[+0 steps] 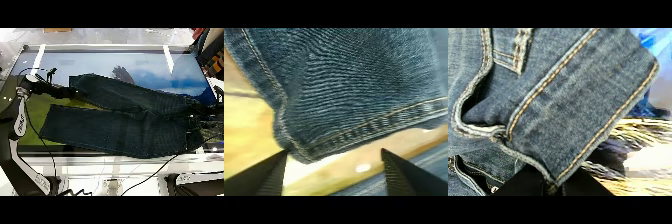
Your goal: Fold the clothes and pants, and hang the long-sleeved shirts on hangers.
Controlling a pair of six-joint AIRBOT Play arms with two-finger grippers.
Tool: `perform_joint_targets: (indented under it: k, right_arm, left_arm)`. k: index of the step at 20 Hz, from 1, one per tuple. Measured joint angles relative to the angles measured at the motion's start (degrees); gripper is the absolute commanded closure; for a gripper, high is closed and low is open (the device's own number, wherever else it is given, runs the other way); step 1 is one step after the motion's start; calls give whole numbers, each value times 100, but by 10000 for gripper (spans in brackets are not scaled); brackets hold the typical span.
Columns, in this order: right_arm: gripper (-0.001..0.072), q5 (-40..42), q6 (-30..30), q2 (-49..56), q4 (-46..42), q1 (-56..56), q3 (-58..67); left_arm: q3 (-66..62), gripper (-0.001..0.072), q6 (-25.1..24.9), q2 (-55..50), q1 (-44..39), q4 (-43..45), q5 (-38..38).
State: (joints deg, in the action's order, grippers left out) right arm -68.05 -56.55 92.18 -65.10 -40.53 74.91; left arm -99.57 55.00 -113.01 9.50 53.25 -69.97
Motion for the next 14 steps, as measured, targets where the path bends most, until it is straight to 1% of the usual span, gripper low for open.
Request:
perform_joint_targets:
  k: [1, 2, 3, 5, 8, 10, 14]
  right_arm:
    - [674, -2, 0, 0, 4, 0, 0]
    - [673, 0, 0, 0, 22, 0, 0]
    - [673, 2, 0, 0, 46, 0, 0]
    - [673, 42, 0, 0, 136, 0, 0]
    - [673, 177, 0, 0, 282, 2, 0]
    - [673, 278, 0, 0, 328, 24, 0]
    - [673, 551, 0, 0, 367, 125, 0]
  left_arm:
    - [0, 394, -109, 0, -72, 334, 107]
    - [0, 630, -160, 0, -149, 688, 216]
    - [0, 685, -208, 0, -240, 1086, 337]
    - [0, 686, -254, 0, -426, 1786, 625]
    - [0, 687, -240, 48, -726, 2802, 1248]
    - [0, 687, -4, 144, -931, 3580, 1764]
    - [-2, 687, 671, 535, -1196, 5276, 2726]
